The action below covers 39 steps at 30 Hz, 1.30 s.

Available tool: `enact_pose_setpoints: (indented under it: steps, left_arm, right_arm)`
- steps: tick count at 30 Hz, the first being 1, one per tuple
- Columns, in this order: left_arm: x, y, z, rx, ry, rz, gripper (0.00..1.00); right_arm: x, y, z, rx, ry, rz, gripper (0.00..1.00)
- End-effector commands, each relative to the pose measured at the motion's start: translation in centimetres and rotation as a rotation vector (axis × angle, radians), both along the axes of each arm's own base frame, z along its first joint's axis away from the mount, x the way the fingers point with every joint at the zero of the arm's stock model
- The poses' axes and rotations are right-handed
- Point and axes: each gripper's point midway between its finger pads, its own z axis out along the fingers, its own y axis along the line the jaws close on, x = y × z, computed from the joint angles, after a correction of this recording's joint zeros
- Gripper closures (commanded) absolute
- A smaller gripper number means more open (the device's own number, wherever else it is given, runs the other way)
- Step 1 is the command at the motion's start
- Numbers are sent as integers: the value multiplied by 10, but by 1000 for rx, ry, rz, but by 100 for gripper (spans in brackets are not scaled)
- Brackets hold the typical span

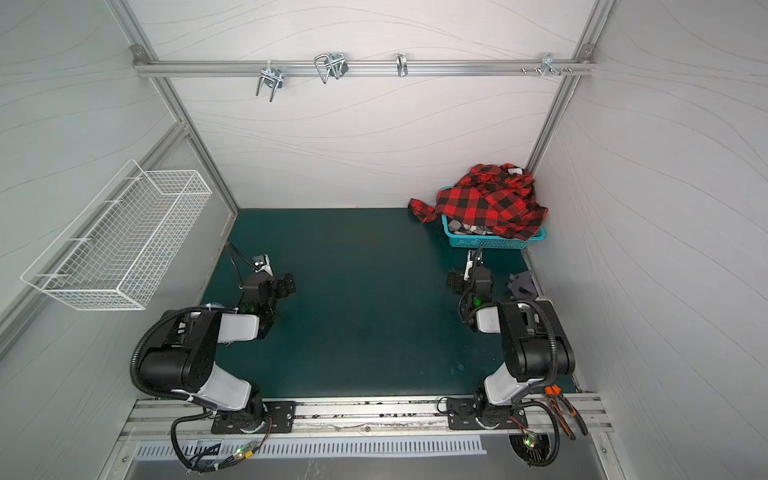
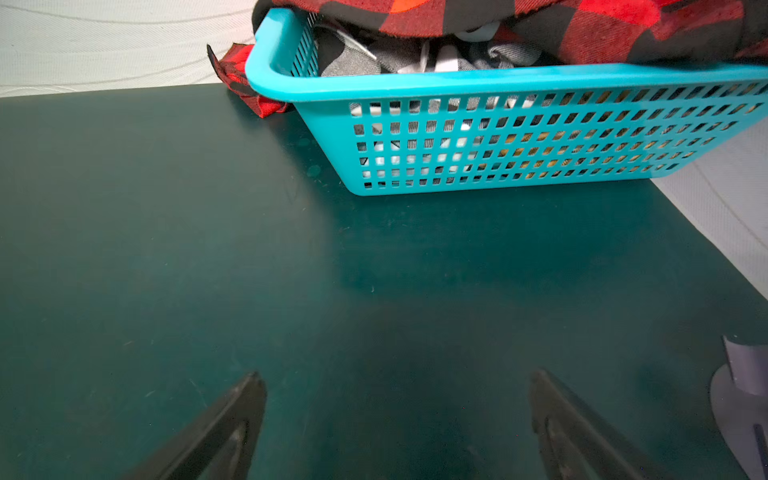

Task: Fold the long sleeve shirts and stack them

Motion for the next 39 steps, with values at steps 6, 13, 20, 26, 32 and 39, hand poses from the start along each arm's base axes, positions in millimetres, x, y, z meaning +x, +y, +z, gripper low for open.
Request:
enact_pose_setpoints:
  steps: [6, 13, 20, 26, 32, 39]
  left_arm:
    - [11, 1, 18, 18, -58, 3, 0]
    - [11, 0, 19, 17, -58, 3, 0]
    - [11, 1, 18, 18, -57, 2, 0]
    - [11, 0, 18, 17, -57, 1, 0]
    - [11, 1, 18, 13, -55, 0, 0]
    - [33, 13, 107, 38, 31, 162, 1]
  right_arm:
    - [1, 2, 7, -14, -27, 14, 1]
    - [1, 2, 6, -14, -25, 13, 1]
    - [1, 2, 7, -14, -27, 15, 1]
    - [0, 2, 7, -14, -28, 14, 1]
    - [0, 2, 7, -14, -27, 14, 1]
    - [10, -4, 150, -70, 31, -144, 1]
